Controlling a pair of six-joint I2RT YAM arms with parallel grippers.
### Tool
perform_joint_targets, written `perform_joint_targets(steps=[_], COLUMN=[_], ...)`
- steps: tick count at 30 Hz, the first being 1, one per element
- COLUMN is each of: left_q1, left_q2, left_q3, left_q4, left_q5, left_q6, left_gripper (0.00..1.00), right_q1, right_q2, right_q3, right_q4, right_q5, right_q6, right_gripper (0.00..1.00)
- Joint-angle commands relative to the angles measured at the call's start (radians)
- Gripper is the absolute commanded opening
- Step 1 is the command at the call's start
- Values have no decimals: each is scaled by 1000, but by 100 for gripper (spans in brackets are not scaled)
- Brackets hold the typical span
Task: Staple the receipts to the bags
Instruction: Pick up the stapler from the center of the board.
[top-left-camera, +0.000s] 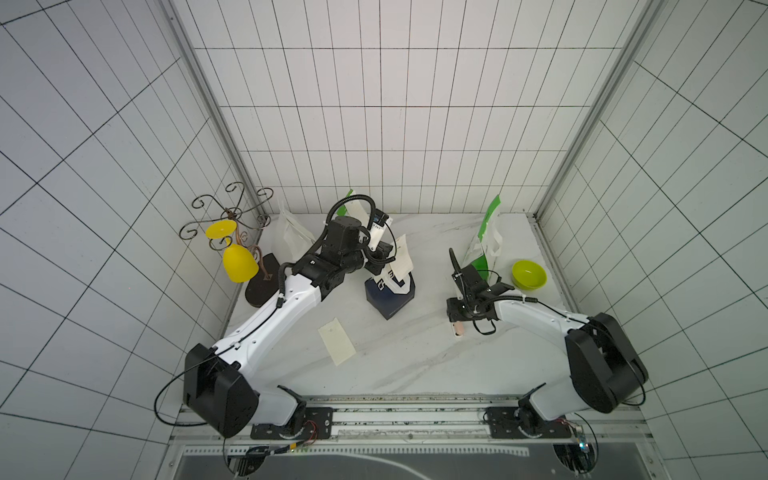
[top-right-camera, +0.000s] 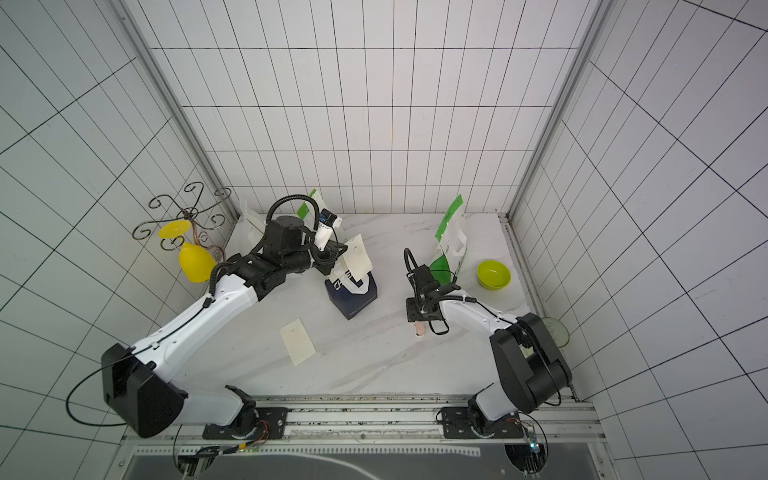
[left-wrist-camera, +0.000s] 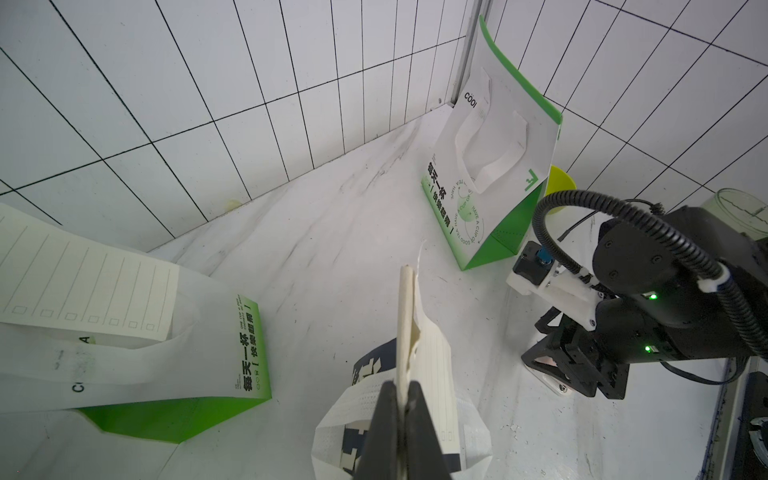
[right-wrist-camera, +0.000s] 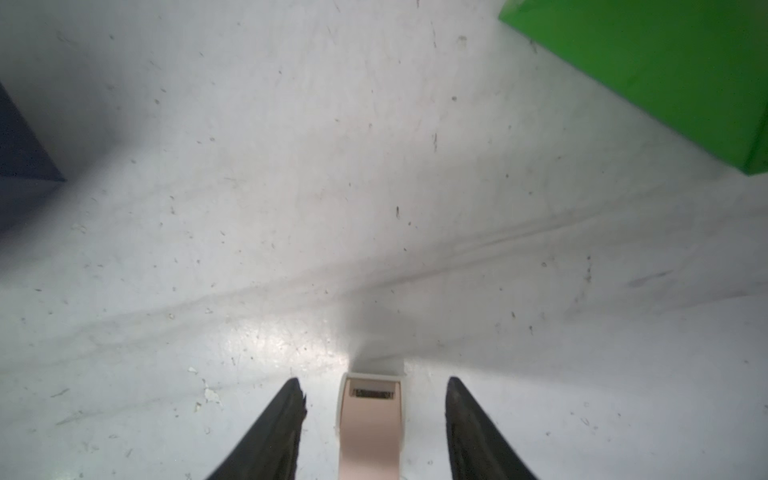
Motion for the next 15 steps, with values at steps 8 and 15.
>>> perform_joint_targets(steps=[8,15], left_q1=[-3,-3], left_q2=[-30,-24], left_q3=[-4,-3], left_q4=[8,8], left_q5=[-11,8], left_q6=[-3,-1], left_gripper=[0,0], right_q1=[18,22], right_q2=[72,95], right_q3=[45,61], right_q4=[-122,-108], right_q5=[-20,-30], right_q6=[19,9], right_gripper=[50,34])
